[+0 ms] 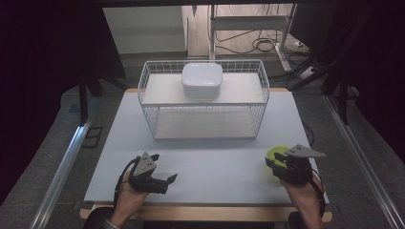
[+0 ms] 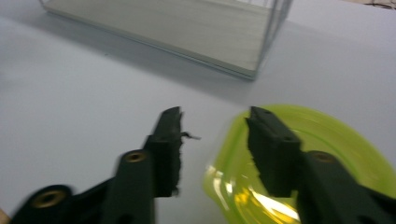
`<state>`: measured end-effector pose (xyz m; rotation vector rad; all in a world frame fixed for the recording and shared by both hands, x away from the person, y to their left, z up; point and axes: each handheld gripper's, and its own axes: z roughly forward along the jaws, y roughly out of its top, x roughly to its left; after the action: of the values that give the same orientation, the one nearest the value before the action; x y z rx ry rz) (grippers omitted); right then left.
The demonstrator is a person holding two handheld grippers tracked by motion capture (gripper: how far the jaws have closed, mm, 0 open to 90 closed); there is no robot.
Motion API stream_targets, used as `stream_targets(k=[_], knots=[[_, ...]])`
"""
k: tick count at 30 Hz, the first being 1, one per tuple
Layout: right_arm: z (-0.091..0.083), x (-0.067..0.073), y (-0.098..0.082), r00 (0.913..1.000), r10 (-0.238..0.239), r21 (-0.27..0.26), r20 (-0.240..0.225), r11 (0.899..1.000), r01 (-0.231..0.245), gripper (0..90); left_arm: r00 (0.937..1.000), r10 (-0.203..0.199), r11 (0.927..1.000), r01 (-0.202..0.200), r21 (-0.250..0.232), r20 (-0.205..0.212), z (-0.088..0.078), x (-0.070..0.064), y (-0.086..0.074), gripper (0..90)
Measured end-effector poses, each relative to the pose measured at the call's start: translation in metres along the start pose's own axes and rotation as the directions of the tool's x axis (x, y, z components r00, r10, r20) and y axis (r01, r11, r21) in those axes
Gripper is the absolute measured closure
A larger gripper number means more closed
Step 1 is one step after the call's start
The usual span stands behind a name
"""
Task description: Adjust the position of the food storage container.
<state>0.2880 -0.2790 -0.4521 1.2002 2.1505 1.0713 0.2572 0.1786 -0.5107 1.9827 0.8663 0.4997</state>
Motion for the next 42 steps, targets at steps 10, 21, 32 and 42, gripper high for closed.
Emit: stream_targets(k=[10, 21, 32, 42], knots=[[-0.011, -0.026, -0.009, 0.9937, 0.016, 0.036, 0.111, 0.999, -0.020, 89.6, 1.0000, -0.001, 1.0000, 0.001, 0.000, 0.003, 0.000, 0.001, -0.001, 5.0], [-0.019, -0.068, -0.028, 0.9676, 0.120, 0.027, 0.222, 0.991, -0.129, 89.5, 0.9999, -0.009, 0.9999, 0.009, 0.004, 0.010, 0.002, 0.001, -0.002, 5.1], [-0.003, -0.077, -0.033, 0.9600, 0.154, 0.068, 0.234, 0.982, -0.175, 89.4, 0.9998, -0.006, 0.9998, 0.006, 0.020, 0.017, 0.004, 0.001, -0.002, 5.2], [0.008, -0.059, -0.028, 0.9676, 0.166, 0.093, 0.190, 0.978, -0.186, 89.2, 0.9998, 0.005, 0.9995, -0.006, 0.033, 0.019, 0.005, -0.001, -0.002, 5.2]])
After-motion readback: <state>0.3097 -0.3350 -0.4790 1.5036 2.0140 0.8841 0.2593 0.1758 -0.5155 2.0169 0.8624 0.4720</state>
